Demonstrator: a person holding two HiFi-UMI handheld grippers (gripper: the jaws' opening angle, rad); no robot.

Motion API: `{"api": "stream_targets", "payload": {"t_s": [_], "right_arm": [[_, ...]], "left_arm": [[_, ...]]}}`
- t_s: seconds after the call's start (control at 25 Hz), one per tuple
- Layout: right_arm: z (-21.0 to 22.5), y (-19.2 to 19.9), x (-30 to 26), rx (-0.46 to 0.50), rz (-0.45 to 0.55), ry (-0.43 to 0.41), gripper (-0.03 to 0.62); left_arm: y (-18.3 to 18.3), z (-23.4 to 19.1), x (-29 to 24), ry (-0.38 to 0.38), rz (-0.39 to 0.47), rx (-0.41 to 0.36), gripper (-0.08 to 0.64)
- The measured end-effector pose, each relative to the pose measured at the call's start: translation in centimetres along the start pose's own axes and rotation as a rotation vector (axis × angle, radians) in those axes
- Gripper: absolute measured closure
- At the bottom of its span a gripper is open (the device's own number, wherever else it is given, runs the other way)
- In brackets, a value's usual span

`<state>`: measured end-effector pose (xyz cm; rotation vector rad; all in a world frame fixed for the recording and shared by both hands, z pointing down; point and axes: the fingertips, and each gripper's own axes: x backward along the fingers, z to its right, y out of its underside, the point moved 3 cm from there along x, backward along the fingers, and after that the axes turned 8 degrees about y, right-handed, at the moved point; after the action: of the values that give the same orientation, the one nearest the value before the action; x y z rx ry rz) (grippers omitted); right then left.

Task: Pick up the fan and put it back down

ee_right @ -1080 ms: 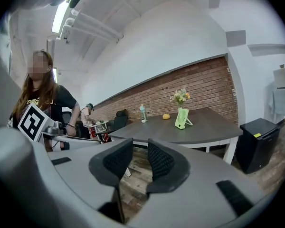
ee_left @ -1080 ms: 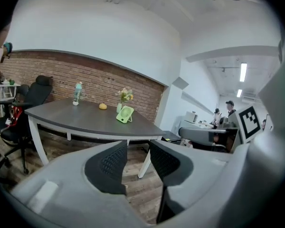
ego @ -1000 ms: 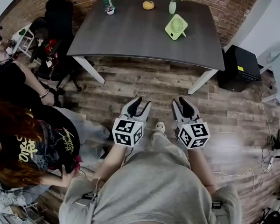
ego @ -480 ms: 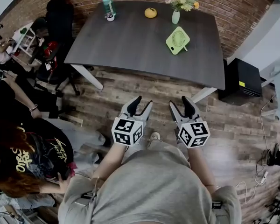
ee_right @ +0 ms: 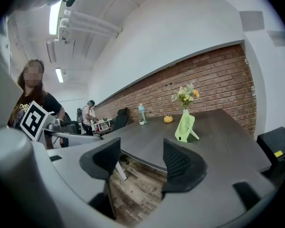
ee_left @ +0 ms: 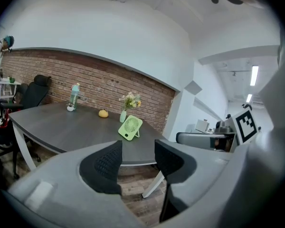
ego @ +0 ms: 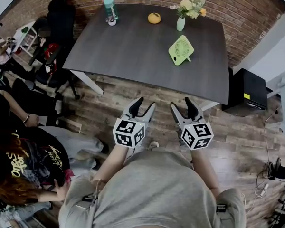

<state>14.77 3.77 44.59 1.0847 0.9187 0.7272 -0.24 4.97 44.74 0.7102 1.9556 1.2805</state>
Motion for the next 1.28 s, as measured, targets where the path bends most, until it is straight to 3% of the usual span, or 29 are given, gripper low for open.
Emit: {"api": "stream_targets", "payload": {"t_s": [0.76, 1.28], "right_arm": [[2.4, -0.5, -3.3, -0.012, -0.016, -0.025, 0.324], [3.8, -0.5, -7.6, -0.017, -0.029, -0.015, 0.324]], "left_arm": [[-0.2, -1.5, -2.7, -0.039, -0.011, 0.016, 0.359], [-0.4, -4.8, -5.3, -0.043, -0.016, 0.029, 0.359]]}}
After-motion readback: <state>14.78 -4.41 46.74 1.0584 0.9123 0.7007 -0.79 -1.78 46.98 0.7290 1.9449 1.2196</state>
